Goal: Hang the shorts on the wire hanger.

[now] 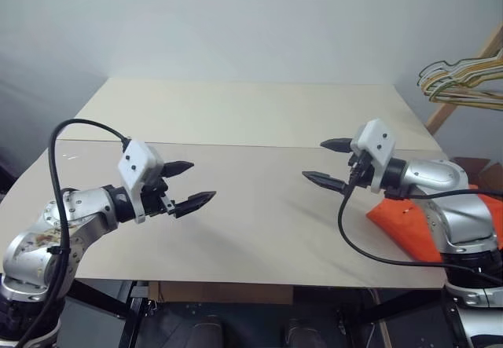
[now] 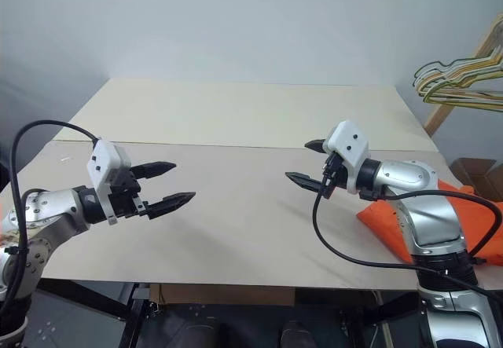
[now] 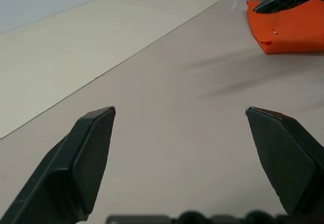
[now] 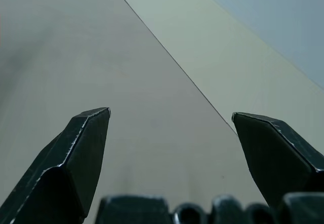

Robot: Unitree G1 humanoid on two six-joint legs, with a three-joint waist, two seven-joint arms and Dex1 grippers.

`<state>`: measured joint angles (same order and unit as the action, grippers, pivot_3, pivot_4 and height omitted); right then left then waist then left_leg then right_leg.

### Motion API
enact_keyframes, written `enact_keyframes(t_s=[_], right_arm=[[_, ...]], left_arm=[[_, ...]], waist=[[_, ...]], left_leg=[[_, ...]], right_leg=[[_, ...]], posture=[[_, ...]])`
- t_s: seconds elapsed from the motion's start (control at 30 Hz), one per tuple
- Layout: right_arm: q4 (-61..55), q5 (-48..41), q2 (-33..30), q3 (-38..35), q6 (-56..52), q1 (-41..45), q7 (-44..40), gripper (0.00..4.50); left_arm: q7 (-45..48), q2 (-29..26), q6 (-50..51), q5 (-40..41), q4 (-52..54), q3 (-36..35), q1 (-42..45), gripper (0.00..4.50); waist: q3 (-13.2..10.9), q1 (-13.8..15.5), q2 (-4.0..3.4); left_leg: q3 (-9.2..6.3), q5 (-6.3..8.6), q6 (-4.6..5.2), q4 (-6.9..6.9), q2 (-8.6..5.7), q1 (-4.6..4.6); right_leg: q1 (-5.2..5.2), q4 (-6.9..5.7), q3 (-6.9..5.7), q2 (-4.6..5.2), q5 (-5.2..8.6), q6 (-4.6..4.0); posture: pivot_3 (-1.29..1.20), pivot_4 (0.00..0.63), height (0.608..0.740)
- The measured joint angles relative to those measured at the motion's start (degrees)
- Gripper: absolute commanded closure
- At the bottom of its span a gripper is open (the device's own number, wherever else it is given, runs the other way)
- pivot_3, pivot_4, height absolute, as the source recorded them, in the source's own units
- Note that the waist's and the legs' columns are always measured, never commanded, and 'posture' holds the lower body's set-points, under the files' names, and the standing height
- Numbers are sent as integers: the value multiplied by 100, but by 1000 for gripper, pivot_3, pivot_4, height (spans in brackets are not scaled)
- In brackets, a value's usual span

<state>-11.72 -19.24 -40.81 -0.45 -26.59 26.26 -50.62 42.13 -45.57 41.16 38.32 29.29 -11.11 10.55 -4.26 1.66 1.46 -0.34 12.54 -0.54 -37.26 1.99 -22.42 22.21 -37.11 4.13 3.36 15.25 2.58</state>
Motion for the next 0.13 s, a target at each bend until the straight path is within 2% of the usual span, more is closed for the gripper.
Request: enact_keyframes(t_s=[0.13], right_arm=[[-55, 0, 0, 0, 0, -4, 11, 22]], left_arm=[[4, -2, 0, -23, -6, 14, 54, 0]], waist=[[0, -2, 0]], left_leg=[[0, -2, -3, 0, 0, 1]], right_leg=[[0, 0, 0, -1, -1, -1]], posture=[[112, 45, 740]])
